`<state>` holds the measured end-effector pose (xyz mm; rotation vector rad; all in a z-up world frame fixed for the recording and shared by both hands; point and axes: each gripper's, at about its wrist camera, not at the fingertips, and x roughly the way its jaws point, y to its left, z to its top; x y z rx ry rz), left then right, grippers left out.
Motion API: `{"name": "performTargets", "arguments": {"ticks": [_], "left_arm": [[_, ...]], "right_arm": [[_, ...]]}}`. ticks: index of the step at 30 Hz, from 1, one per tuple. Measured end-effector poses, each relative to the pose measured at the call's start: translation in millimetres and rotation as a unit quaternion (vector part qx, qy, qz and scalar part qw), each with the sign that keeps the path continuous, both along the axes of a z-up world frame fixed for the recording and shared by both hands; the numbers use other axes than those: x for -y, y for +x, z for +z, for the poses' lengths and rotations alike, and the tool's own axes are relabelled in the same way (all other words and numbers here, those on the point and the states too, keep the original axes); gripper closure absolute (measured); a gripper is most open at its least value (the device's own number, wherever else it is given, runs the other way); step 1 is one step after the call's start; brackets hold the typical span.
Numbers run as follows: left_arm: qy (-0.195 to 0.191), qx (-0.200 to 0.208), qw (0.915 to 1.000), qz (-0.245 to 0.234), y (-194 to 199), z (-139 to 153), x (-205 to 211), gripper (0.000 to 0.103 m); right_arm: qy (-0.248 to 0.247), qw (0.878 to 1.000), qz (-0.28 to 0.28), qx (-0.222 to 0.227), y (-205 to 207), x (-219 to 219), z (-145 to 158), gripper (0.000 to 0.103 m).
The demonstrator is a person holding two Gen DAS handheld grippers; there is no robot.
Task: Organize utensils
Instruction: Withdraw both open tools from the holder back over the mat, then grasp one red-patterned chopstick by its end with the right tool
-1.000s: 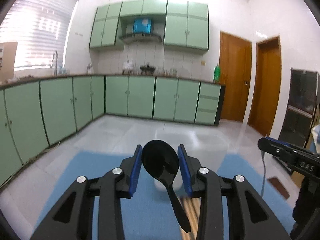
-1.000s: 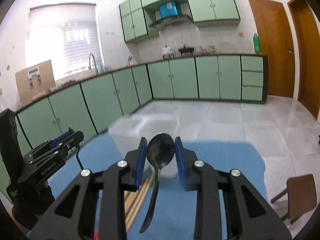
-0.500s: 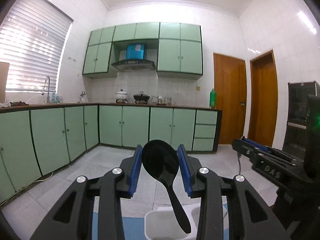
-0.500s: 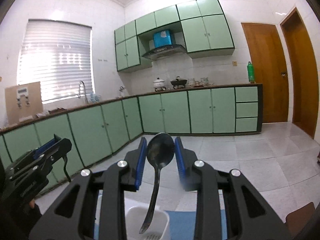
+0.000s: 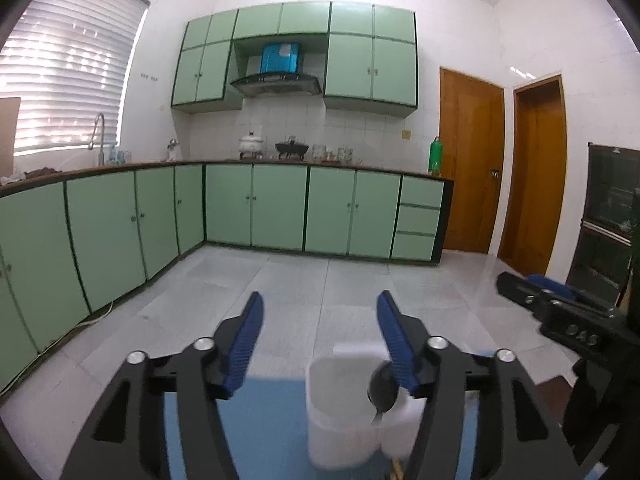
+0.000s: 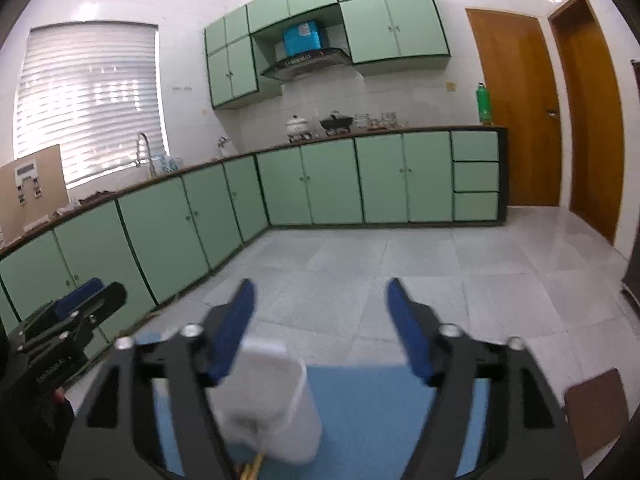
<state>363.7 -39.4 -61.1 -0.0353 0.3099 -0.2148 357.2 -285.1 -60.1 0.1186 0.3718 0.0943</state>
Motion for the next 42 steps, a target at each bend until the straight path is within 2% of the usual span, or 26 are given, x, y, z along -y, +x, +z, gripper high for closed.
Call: {"name": "performTargets", "arguments": {"ticks": [2,4,6,9,13,18,21,29,39,42], "left_arm": [[0.009,-0.022,0.9997,0.007,-18.6,-7.0,-2.1,0.031],[0.016,-0.045,0.9989,0.002,-40.9,-16.8,-6.8,0.028],[0.023,-0.069,0.9973,0.008,-59.2,-27.5,-12.1,0.02],[0.033,-0.127,0.9914,0.0,-89.2,-54.4,-17.3,0.019],[0.055,-0.198,0.9786,0.004,-125.0,-90.7,-20.4,0.019],[0.067,-0.25,0.9659,0.01,-150.8,-122.0,-24.1,0.019],[0.066,-0.262,0.9627,0.017,-158.4,-129.1,-26.8,0.018],[0.075,-0.264,0.9612,0.03,-166.1,-127.4,-33.5,0.017],[0.071,-0.269,0.9598,0.04,-174.5,-129.2,-48.4,0.016],[0.071,-0.269,0.9598,0.036,-174.9,-128.9,-45.1,0.016]], "right_arm": [[0.001,1.0,0.002,-0.016,-22.4,-0.5,-5.6,0.017],[0.006,0.999,0.006,-0.04,-47.6,-2.1,-16.8,0.015],[0.003,0.998,0.004,-0.066,-71.1,-6.7,-29.1,0.014],[0.002,0.993,0.012,-0.122,-113.4,-19.7,-60.6,0.014],[-0.006,0.985,0.028,-0.17,-160.3,-47.3,-93.3,0.014],[-0.022,0.975,0.05,-0.214,-197.6,-78.6,-120.7,0.014],[-0.032,0.97,0.062,-0.233,-211.7,-94.8,-132.1,0.018],[-0.04,0.962,0.079,-0.256,-215.0,-111.2,-141.0,0.044],[-0.075,0.959,0.081,-0.26,-204.3,-119.4,-137.5,0.069],[-0.068,0.959,0.089,-0.261,-205.6,-118.5,-138.0,0.084]]}}
